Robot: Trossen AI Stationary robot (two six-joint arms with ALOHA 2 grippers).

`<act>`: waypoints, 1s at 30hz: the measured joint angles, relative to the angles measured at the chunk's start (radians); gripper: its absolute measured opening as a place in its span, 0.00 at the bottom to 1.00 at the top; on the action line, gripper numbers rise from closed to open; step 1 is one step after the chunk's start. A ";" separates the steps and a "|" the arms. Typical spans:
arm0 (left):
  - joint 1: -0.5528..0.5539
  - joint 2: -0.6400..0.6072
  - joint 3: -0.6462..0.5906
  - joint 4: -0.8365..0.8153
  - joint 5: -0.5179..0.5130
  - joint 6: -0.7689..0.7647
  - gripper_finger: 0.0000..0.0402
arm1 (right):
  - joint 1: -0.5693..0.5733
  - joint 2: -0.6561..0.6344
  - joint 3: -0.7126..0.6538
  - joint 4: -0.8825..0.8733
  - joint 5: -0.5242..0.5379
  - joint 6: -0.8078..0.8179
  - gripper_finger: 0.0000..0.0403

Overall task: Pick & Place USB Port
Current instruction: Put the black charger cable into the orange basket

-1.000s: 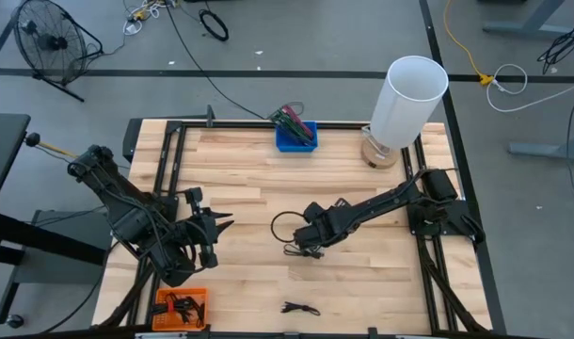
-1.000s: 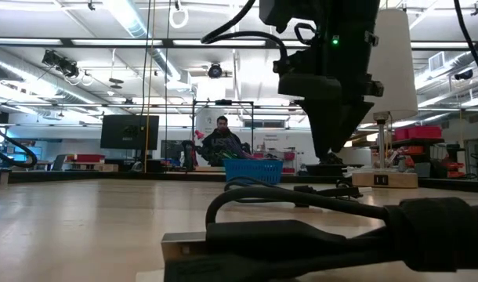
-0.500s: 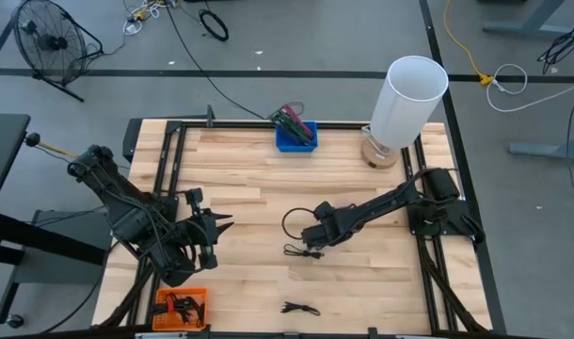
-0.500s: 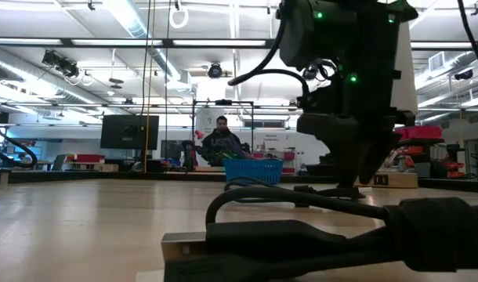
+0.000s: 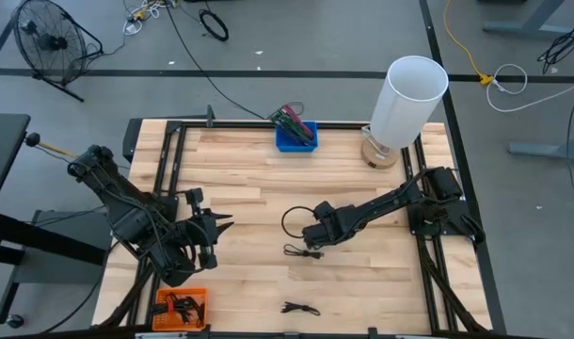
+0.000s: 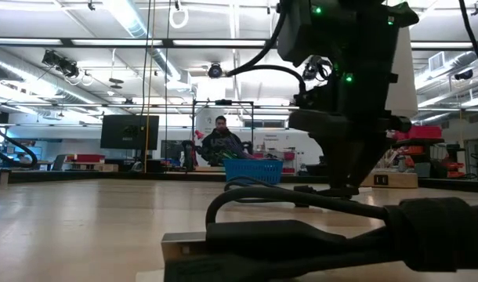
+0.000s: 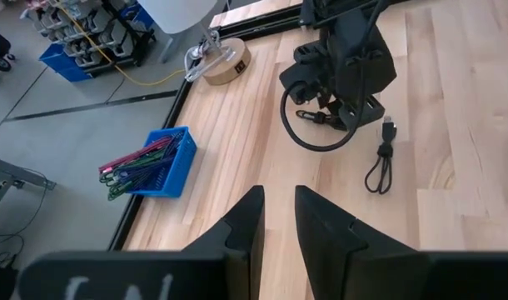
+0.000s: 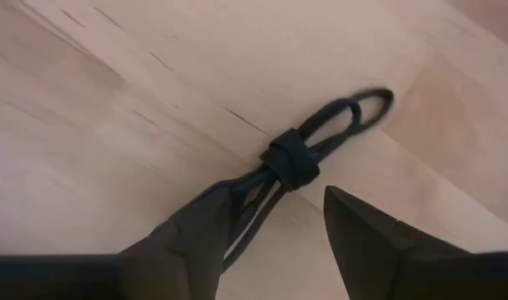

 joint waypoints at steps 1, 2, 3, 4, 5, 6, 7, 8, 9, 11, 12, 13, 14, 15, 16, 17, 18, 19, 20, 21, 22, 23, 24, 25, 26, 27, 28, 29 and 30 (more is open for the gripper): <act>0.000 0.000 0.000 0.000 0.000 0.000 0.18 | 0.001 0.001 0.000 0.009 0.004 -0.001 0.49; 0.000 0.000 0.000 0.000 0.000 0.000 0.18 | 0.001 0.001 0.000 0.012 0.006 -0.001 0.48; 0.000 0.000 0.000 0.000 0.000 0.000 0.18 | 0.001 0.001 0.000 0.015 0.006 -0.001 0.47; 0.000 0.000 0.000 0.000 0.000 0.000 0.18 | 0.001 0.001 0.000 0.018 0.005 -0.001 0.46; 0.000 0.000 0.000 0.000 0.000 0.000 0.18 | 0.001 0.001 0.000 0.022 0.005 -0.001 0.45; 0.000 0.000 0.000 0.000 0.000 0.000 0.18 | 0.001 0.001 0.000 0.027 0.006 -0.002 0.44; 0.000 0.000 0.000 0.000 0.000 0.000 0.18 | 0.003 0.001 -0.001 0.035 0.006 -0.002 0.43; 0.000 0.000 0.000 0.000 0.000 0.000 0.18 | 0.004 0.001 -0.001 0.045 0.006 -0.002 0.42; 0.000 0.000 0.000 0.000 0.000 0.000 0.18 | 0.006 0.001 -0.001 0.057 0.007 -0.008 0.41; 0.000 0.000 0.000 0.000 0.000 0.000 0.18 | 0.008 0.002 -0.002 0.077 0.007 -0.021 0.38; 0.000 0.000 0.000 0.000 0.000 0.000 0.18 | 0.009 0.002 -0.008 0.090 0.007 -0.021 0.37; 0.000 0.000 0.000 0.000 0.000 0.000 0.18 | 0.010 0.002 -0.017 0.103 0.007 -0.021 0.36; 0.000 0.000 0.000 0.000 0.000 0.000 0.18 | 0.010 -0.001 -0.028 0.119 0.007 -0.021 0.34; 0.000 0.000 0.000 0.000 0.000 -0.001 0.18 | 0.010 -0.002 -0.038 0.129 0.007 -0.021 0.33; 0.000 0.000 0.000 0.000 0.000 -0.001 0.18 | 0.010 -0.003 -0.045 0.137 0.007 -0.020 0.32; 0.000 0.000 0.000 0.000 0.000 -0.001 0.18 | 0.010 -0.005 -0.052 0.143 0.007 -0.020 0.31; 0.000 0.000 0.000 0.000 0.000 -0.001 0.18 | 0.010 -0.006 -0.057 0.148 0.007 -0.019 0.30; 0.000 0.000 0.000 0.000 0.000 -0.001 0.18 | 0.009 -0.007 -0.060 0.150 0.007 -0.019 0.28; 0.000 0.000 0.000 0.000 0.000 -0.001 0.18 | 0.008 -0.007 -0.061 0.149 0.004 -0.020 0.26; 0.000 0.000 0.000 0.000 0.000 -0.001 0.18 | 0.008 -0.007 -0.061 0.150 -0.001 -0.023 0.24; 0.000 0.000 0.000 0.000 0.000 -0.001 0.18 | 0.008 -0.007 -0.061 0.151 -0.002 -0.033 0.21; 0.000 0.000 0.000 0.000 0.000 -0.001 0.18 | 0.008 -0.007 -0.061 0.152 -0.003 -0.047 0.17; 0.000 0.000 0.000 0.000 0.000 -0.001 0.18 | 0.008 -0.007 -0.061 0.153 -0.007 -0.060 0.13; 0.000 0.000 0.000 0.000 0.000 -0.001 0.18 | 0.007 -0.007 -0.061 0.152 -0.009 -0.073 0.08; 0.000 0.000 0.000 0.000 0.000 -0.001 0.18 | 0.007 -0.007 -0.061 0.151 -0.009 -0.089 0.04; 0.000 0.000 0.000 0.000 0.000 -0.001 0.18 | 0.007 -0.007 -0.061 0.150 -0.006 -0.103 0.03; 0.000 0.000 0.000 0.000 0.000 -0.001 0.18 | 0.007 -0.007 -0.061 0.149 -0.003 -0.111 0.02; 0.000 0.000 0.000 0.000 0.000 -0.001 0.18 | 0.008 -0.007 -0.059 0.143 0.001 -0.118 0.03; 0.000 0.000 0.000 0.000 0.000 -0.001 0.18 | 0.008 -0.007 -0.053 0.133 0.005 -0.134 0.02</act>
